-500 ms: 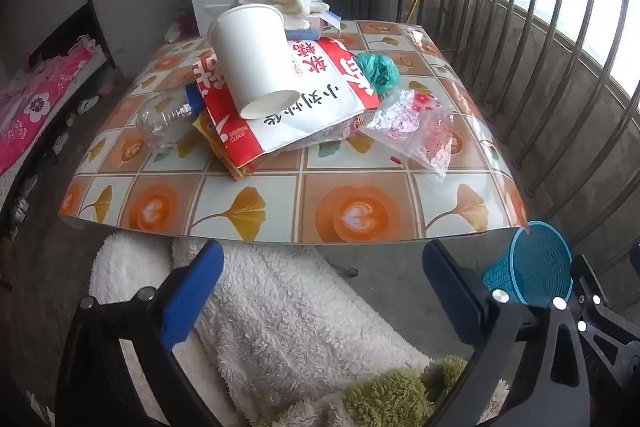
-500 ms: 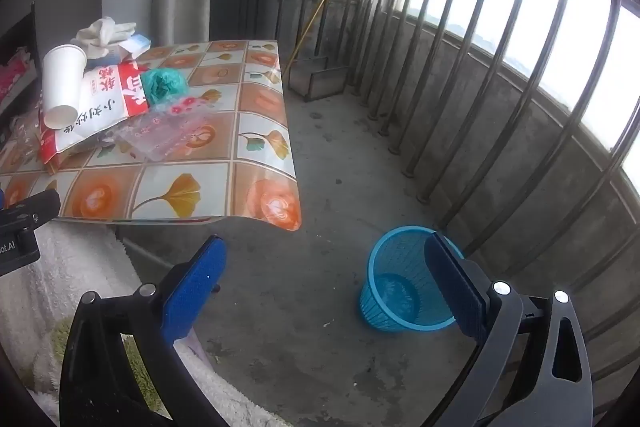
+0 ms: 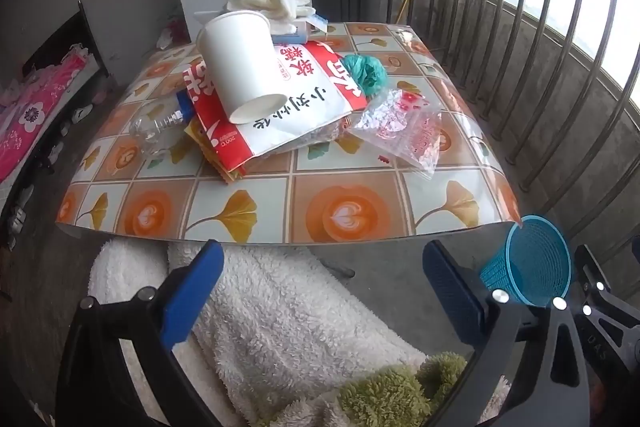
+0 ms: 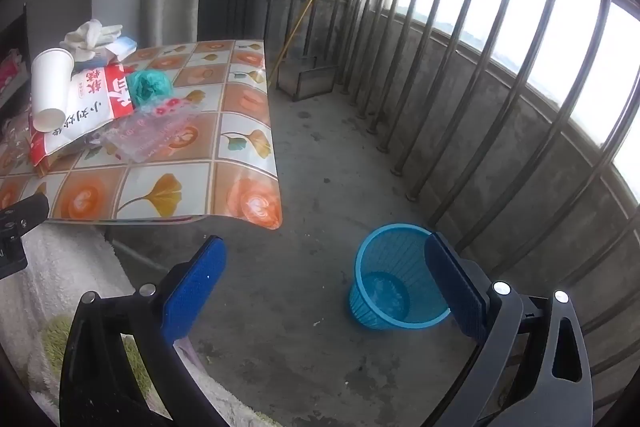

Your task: Collect trash

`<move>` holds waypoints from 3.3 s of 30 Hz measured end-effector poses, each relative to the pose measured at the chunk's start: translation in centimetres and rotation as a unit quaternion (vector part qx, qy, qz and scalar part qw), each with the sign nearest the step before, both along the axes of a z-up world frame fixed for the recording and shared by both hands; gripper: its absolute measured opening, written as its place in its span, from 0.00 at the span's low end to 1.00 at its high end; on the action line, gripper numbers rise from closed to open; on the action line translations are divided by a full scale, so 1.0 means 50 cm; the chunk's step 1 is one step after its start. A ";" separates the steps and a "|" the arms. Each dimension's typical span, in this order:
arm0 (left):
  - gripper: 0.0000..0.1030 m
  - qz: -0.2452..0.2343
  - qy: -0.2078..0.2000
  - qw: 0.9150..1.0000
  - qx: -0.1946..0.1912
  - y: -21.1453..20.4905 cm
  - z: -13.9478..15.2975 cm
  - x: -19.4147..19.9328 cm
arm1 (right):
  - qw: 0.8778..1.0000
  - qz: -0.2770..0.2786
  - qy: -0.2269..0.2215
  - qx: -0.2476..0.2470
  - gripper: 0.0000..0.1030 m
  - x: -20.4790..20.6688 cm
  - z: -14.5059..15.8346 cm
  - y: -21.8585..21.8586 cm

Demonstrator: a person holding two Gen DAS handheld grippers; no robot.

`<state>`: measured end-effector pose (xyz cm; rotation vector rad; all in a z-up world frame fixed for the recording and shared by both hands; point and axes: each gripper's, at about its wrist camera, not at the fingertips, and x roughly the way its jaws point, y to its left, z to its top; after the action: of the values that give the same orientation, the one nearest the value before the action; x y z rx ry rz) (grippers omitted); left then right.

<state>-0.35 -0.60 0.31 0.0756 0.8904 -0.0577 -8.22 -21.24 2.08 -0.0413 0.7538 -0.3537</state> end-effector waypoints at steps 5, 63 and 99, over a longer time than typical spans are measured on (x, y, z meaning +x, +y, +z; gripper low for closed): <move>0.95 0.000 0.001 1.000 0.000 0.000 -0.001 0.000 | 1.000 -0.001 0.003 0.002 0.93 0.004 -0.003 -0.003; 0.95 0.015 -0.004 1.000 0.002 0.017 0.000 0.005 | 1.000 0.014 -0.010 0.001 0.93 0.018 -0.002 0.020; 0.95 0.051 -0.020 0.999 -0.001 0.202 0.092 0.079 | 0.998 0.051 -0.019 0.013 0.93 0.095 0.069 0.197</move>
<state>3.58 9.51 4.89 0.0301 0.8527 0.0375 -3.47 -11.37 5.53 -0.0478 0.7159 -0.2469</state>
